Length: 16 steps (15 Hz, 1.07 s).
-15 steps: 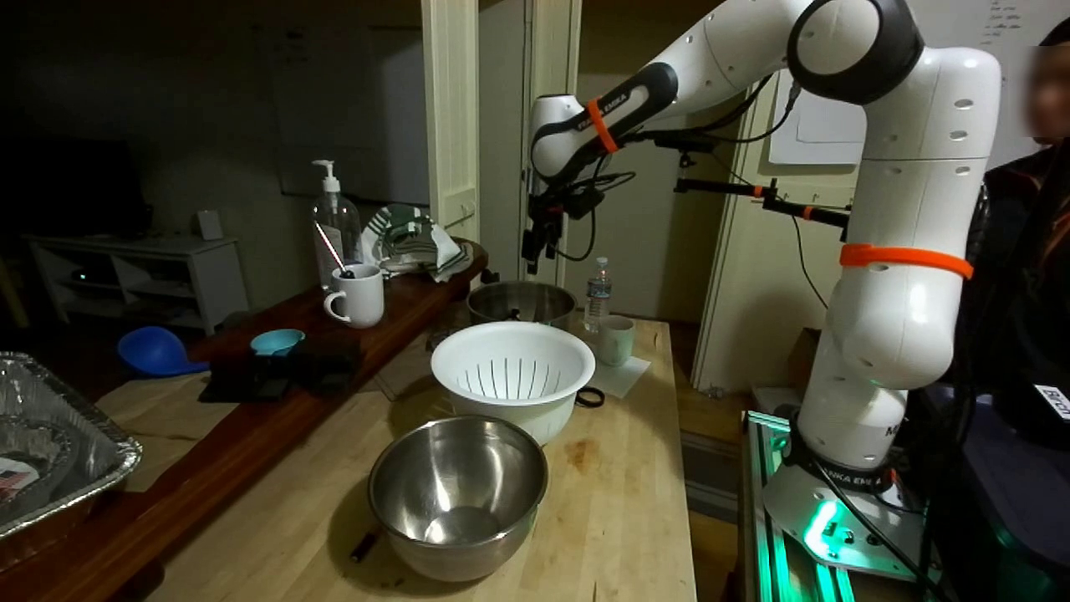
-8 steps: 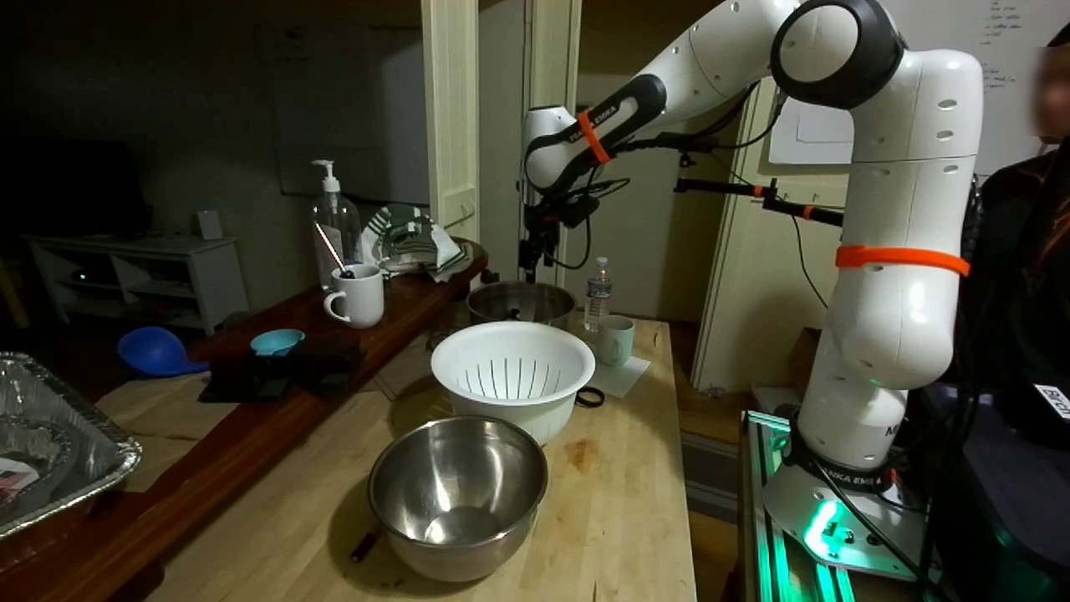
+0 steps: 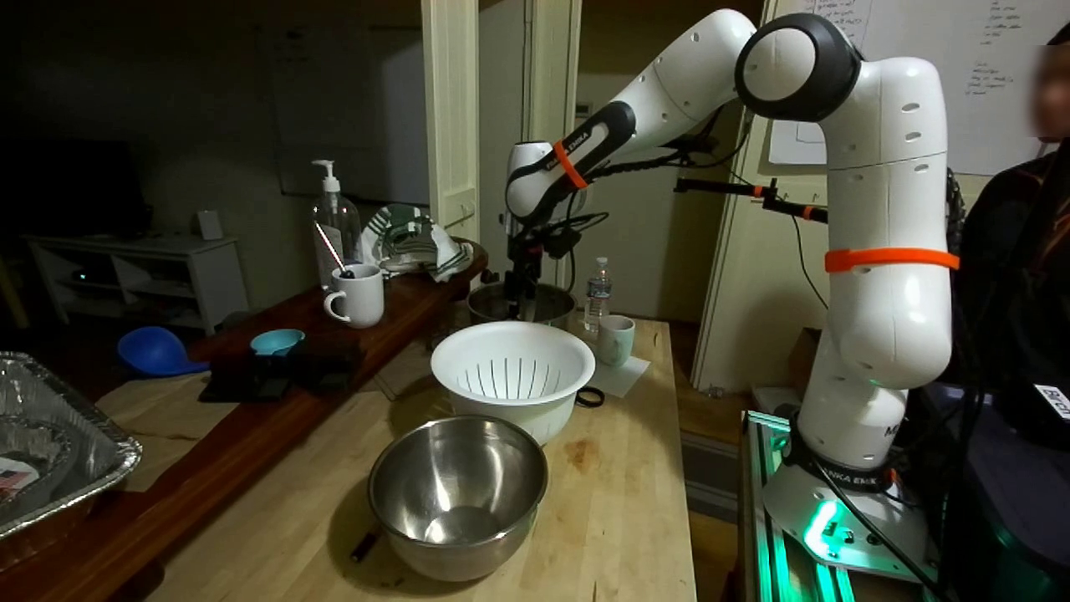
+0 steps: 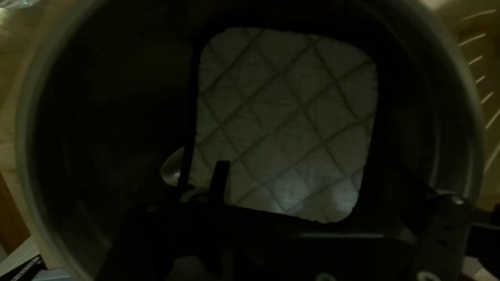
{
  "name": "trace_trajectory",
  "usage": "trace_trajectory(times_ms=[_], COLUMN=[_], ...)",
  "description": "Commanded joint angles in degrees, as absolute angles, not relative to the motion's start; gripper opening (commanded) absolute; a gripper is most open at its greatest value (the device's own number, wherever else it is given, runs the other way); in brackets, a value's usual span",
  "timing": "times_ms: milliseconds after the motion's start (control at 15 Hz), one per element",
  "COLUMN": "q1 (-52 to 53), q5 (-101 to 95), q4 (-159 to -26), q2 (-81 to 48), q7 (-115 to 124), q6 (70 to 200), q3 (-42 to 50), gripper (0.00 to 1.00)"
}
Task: Take the white cloth out of the silver bowl on the right and place it in the white colander then take the cutlery out of the bowl on the right and put them in the bowl on the left.
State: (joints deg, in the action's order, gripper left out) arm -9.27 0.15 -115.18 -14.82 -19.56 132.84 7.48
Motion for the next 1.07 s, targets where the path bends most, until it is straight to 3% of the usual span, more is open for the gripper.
trace_trajectory(times_ms=[0, 1000], q1=[-11.28, -14.28], q5=[4.42, 7.47], q4=[-112.69, -106.46], q2=[-19.29, -26.7], q7=[-23.02, -25.32], q6=[134.3, 133.71], q3=[5.14, 1.88], gripper=[1.0, 1.0])
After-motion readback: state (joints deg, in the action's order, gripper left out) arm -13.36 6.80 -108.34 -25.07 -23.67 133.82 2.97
